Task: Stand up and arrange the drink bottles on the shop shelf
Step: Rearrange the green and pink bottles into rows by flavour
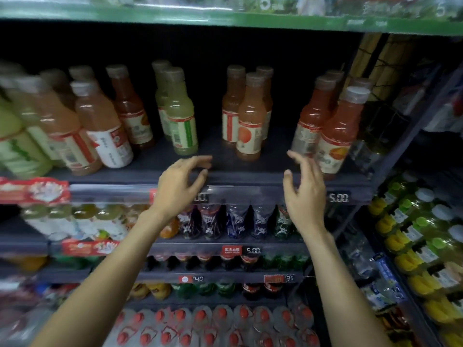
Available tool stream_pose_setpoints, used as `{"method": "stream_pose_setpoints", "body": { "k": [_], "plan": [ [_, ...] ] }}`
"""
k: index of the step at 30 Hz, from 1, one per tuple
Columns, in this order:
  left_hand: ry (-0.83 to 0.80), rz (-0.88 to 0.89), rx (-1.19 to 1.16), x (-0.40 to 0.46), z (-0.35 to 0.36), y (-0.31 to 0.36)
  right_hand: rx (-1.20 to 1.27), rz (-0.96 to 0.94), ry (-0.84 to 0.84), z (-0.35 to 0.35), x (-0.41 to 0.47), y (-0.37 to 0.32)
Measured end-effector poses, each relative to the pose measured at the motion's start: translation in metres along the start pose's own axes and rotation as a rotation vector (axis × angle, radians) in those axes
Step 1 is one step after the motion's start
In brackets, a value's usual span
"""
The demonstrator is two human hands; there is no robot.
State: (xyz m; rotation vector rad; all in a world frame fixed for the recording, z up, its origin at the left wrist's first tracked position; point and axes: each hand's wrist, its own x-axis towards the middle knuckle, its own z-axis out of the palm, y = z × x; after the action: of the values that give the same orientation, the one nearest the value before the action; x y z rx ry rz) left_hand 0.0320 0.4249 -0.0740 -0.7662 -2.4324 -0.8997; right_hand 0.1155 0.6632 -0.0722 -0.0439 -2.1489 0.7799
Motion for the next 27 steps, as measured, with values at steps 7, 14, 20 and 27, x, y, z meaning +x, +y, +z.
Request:
{"method": "stream_pose_setpoints", "body": {
  "k": [7, 14, 20, 27],
  "plan": [
    [0.449, -0.322, 0.158, -0.059, -0.086, -0.063, 0.23, -0.218, -0.3, 0.064, -0.019, -0.063],
    [0.482, -0.472, -0.054, -0.044, -0.138, -0.165, 0.408, -0.188, -0.463, 0.166, 0.003, -0.14],
    [0.403, -0.401, 0.014, -0.018, -0.139, -0.186, 0.519, 0.055, -0.435, 0.248, 0.037, -0.189],
    [0.428, -0.39, 0.283, -0.007, -0.131, -0.187, 0.55, 0.111, -0.281, 0.292, 0.036, -0.2]
  ]
}}
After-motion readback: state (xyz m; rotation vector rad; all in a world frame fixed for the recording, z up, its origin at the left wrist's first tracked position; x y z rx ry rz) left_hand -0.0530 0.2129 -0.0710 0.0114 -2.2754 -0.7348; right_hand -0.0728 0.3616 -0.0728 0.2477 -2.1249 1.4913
